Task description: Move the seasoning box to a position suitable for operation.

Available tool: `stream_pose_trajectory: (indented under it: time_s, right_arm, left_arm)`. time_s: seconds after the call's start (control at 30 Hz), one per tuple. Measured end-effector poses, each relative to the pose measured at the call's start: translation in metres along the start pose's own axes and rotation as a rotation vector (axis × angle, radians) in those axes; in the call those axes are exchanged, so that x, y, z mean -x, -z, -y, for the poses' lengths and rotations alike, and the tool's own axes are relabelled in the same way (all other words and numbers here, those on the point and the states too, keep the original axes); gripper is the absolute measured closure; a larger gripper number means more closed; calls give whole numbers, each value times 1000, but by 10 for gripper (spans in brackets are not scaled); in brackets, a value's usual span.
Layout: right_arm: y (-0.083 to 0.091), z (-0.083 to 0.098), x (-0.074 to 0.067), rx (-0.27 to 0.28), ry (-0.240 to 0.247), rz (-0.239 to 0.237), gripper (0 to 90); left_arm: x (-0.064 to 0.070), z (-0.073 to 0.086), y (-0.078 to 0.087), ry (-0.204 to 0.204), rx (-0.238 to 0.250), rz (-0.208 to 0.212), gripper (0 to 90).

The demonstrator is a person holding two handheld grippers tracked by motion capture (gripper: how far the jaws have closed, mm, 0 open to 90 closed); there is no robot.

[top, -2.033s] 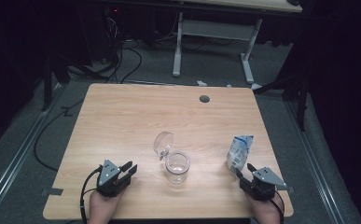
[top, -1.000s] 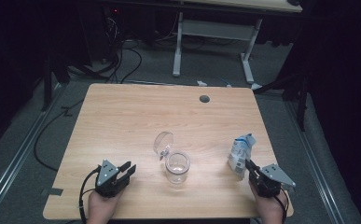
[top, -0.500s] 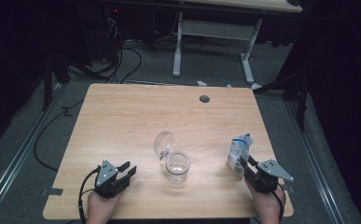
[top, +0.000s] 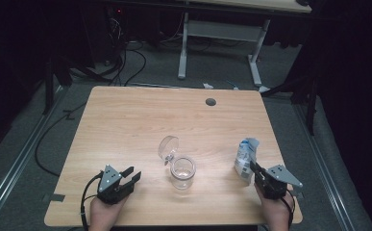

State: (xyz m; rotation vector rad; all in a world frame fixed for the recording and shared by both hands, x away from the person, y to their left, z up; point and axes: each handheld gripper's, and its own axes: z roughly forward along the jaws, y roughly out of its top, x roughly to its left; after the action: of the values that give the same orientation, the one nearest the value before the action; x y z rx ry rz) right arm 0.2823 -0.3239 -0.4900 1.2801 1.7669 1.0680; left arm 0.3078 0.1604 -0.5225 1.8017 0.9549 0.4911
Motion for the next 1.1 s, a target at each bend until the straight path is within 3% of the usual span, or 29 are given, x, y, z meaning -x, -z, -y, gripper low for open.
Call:
stream_pose_trajectory:
  time_s: [0.27, 0.43, 0.53, 0.67, 0.77, 0.9, 1.1]
  right_arm:
    - [1, -3, -1, -22, -31, -10, 884]
    - [1, -4, -4, -28, -19, -17, 886]
    - [0, -6, -5, -34, -22, -29, 888]
    - [0, -10, -3, -67, -36, -43, 890]
    - [-1, -16, -5, -97, -32, -46, 891]
    - [-2, -20, -9, -114, -16, -47, 891]
    - [-3, -28, -11, -162, 16, -53, 893]
  left_arm:
    - [1, -1, 0, -5, 14, 17, 582]
    - [0, -1, 2, 1, 22, 31, 577]
    - [-2, -2, 3, 9, 28, 56, 571]
    - [-2, -1, 2, -10, 37, 81, 535]
    - [-2, 0, 1, -38, 32, 81, 516]
    - [-1, 1, 1, -35, 21, 89, 491]
    - [5, 2, 1, -58, 48, 81, 470]
